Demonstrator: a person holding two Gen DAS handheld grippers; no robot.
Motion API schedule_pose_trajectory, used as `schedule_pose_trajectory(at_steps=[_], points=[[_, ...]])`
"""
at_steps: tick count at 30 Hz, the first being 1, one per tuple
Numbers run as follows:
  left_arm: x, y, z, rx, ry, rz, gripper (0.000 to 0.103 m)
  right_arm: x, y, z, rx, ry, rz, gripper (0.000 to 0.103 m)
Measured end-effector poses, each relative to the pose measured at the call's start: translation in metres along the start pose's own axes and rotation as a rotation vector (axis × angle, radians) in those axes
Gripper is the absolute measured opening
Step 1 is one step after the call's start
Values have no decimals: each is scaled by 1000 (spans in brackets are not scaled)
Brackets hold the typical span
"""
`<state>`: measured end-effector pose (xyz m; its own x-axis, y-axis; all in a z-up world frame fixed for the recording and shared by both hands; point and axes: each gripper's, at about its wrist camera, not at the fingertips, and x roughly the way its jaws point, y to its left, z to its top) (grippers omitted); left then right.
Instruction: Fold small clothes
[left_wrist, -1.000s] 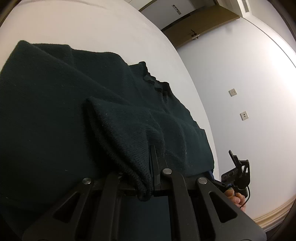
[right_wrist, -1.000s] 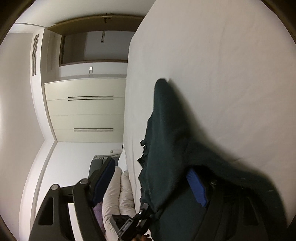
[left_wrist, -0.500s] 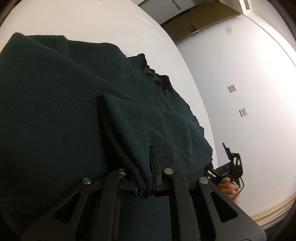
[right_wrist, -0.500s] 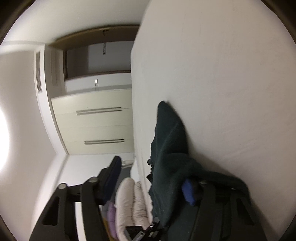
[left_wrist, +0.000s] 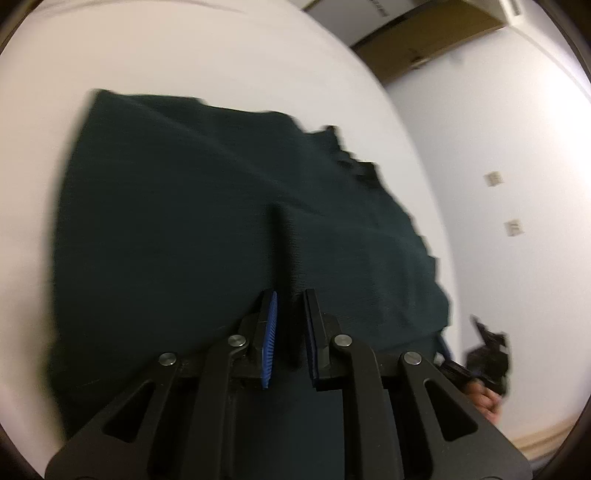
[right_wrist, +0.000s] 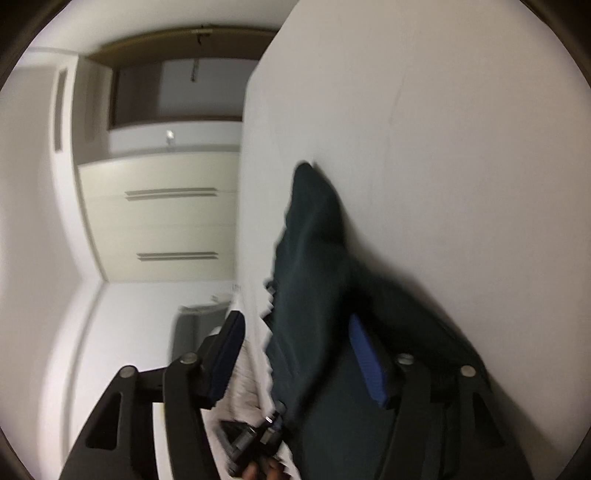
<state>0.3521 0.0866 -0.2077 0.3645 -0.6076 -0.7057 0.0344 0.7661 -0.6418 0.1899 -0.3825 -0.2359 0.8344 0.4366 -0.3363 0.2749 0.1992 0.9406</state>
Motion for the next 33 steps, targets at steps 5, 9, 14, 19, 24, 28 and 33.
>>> schedule_pose_trajectory(at_steps=[5, 9, 14, 19, 24, 28, 33], points=[[-26, -33, 1, 114, -109, 172, 13, -10, 38, -16, -132, 16, 11, 73], [-1, -89, -1, 312, -107, 75, 13, 27, 75, -12, -263, 82, 90, 73], [69, -102, 3, 349, -30, 144, 13, 99, 67, 4, -339, 163, -37, 73], [72, -69, 5, 313, -88, -7, 13, 90, 16, 30, -242, 121, -24, 28], [76, -69, 6, 307, -102, -11, 13, 51, 16, 41, -242, 23, -34, 37], [82, -78, -1, 345, -129, 47, 13, 48, 62, 34, -331, -47, 28, 79], [81, -83, -8, 384, -144, 92, 13, 93, 63, 30, -376, 47, -32, 78]])
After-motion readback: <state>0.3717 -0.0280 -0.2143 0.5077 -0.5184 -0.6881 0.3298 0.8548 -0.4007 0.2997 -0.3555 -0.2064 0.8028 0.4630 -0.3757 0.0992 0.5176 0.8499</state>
